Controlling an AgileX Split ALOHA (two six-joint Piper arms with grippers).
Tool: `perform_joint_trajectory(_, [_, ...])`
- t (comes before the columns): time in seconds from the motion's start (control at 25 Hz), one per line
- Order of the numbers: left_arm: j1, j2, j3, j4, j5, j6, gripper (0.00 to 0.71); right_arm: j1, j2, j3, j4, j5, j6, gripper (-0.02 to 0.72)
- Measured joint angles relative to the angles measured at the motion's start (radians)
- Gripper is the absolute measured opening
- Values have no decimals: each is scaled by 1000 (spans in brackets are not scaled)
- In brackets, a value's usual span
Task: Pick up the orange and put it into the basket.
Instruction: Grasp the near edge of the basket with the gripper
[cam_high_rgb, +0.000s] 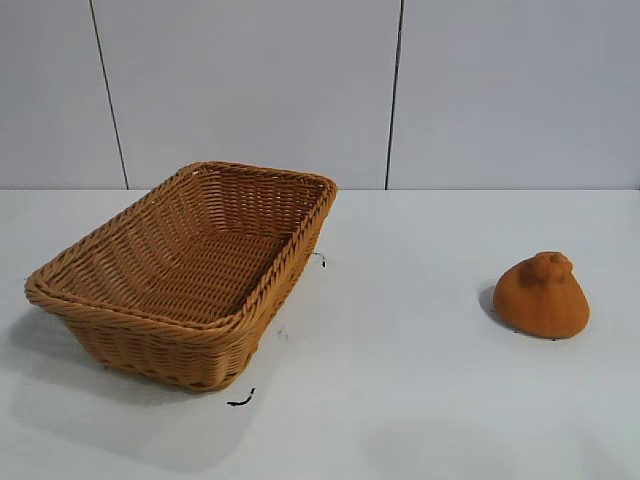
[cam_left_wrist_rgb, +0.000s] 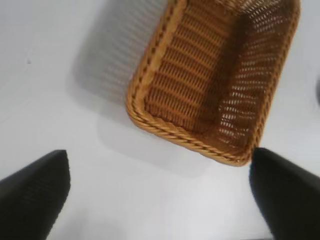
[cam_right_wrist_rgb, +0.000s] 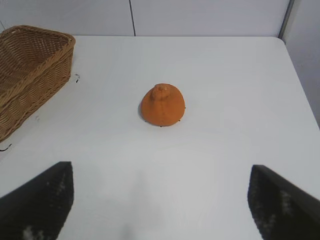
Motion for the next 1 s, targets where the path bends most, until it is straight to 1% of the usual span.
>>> perform_joint_trajectory(0.04, [-17,0,0,27,0,-75,697,0,0,0,0,0,0,649])
perform_joint_trajectory(0.16, [-27,23,0,76,-1,-244,697,0,0,0,0,0,0,649])
perform_joint_trajectory(0.24, [-27,52,0,81,-1,-325,697,0,0,0,0,0,0,649])
perform_joint_trajectory(0.32, [-27,90,0,59,-8,-398,697,0,0,0,0,0,0,649])
perform_joint_trajectory(0.6, [-27,271,0,-95,-108,-517,697,0,0,0,0,0,0,649])
perform_joint_trajectory(0.88, [-27,409,0,-110,-123,-667,697,0,0,0,0,0,0,649])
perform_joint_trajectory(1.0, [-27,453,0,-110,-136,-688,697,0,0,0,0,0,0,649])
